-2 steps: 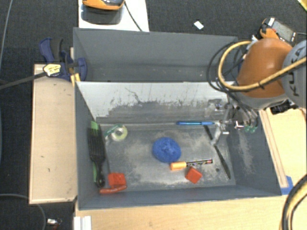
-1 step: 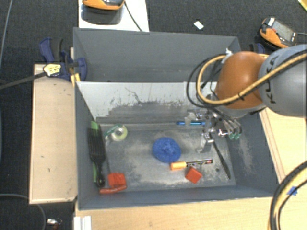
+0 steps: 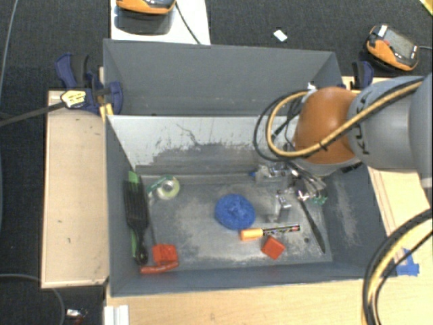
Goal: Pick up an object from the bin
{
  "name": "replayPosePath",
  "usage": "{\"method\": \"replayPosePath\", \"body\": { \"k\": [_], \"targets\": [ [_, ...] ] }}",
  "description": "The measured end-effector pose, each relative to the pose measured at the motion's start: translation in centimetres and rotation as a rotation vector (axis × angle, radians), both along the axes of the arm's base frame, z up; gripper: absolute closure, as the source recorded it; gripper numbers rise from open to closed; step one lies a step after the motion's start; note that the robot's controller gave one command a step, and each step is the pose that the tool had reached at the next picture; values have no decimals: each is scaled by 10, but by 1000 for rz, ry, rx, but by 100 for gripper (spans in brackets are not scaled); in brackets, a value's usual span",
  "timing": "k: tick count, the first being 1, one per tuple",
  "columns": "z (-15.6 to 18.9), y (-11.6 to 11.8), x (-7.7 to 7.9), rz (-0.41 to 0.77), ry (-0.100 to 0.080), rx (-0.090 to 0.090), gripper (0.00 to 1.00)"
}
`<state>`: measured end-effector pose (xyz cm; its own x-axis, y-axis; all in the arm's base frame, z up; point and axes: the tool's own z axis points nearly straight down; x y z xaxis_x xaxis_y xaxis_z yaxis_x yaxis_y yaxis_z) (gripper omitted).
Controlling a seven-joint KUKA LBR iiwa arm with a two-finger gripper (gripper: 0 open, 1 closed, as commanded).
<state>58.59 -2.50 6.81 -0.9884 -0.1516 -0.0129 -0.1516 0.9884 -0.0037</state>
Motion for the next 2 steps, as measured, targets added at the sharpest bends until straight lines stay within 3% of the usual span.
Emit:
{"method": "replayPosePath", "body": {
  "k": [1, 2],
  "targets": [
    [74, 10, -1, 124, -2, -1, 0],
    [101, 23, -6, 425, -5, -5, 0]
  ]
}}
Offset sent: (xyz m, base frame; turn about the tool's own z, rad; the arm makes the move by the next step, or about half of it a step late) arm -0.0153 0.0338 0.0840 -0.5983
